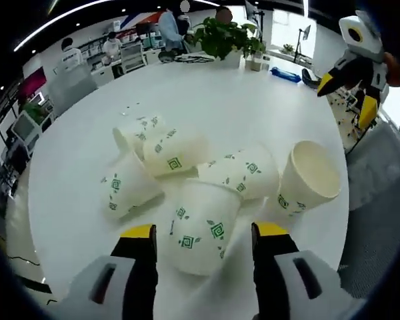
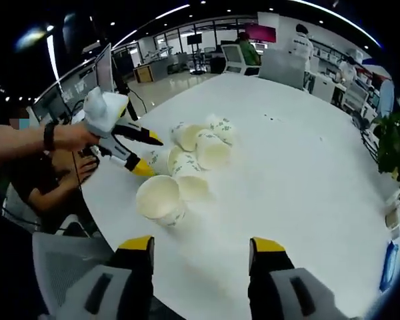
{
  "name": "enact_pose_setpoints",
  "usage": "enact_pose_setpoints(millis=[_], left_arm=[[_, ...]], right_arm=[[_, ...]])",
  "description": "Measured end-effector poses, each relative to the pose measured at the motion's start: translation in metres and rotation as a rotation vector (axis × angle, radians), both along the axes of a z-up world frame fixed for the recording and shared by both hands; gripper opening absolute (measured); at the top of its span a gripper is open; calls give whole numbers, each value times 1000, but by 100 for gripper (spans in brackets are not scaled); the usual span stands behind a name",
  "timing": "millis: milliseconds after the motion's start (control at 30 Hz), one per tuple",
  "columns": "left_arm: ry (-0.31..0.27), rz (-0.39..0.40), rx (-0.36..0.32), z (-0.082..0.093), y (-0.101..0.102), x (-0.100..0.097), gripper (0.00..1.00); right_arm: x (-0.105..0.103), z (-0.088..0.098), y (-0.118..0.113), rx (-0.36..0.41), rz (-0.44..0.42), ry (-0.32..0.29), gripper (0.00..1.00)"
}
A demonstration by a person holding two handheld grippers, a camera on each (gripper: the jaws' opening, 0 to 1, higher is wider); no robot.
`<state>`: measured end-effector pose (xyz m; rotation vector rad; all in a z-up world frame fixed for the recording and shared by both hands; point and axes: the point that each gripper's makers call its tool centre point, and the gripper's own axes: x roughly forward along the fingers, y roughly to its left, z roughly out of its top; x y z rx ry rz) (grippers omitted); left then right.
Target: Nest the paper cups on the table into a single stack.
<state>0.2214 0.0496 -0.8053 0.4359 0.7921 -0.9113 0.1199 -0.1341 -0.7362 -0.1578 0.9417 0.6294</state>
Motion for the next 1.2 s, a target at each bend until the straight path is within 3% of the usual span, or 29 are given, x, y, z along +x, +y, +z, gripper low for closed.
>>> enact_pose_setpoints(millis=[300, 467, 1067, 1200], left_arm=[[20, -23, 46, -17, -2, 0, 51], [27, -20, 72, -25, 4, -1, 42], [24, 25, 45, -19, 25, -19, 38], [14, 58, 10, -13, 32, -21, 38]], right_arm=[[-2, 0, -11, 0, -24, 6, 55], [-5, 0, -14, -3, -33, 11, 55], [-4, 2, 5, 18, 9, 22, 53], [-1, 3, 10, 28, 12, 23, 52]])
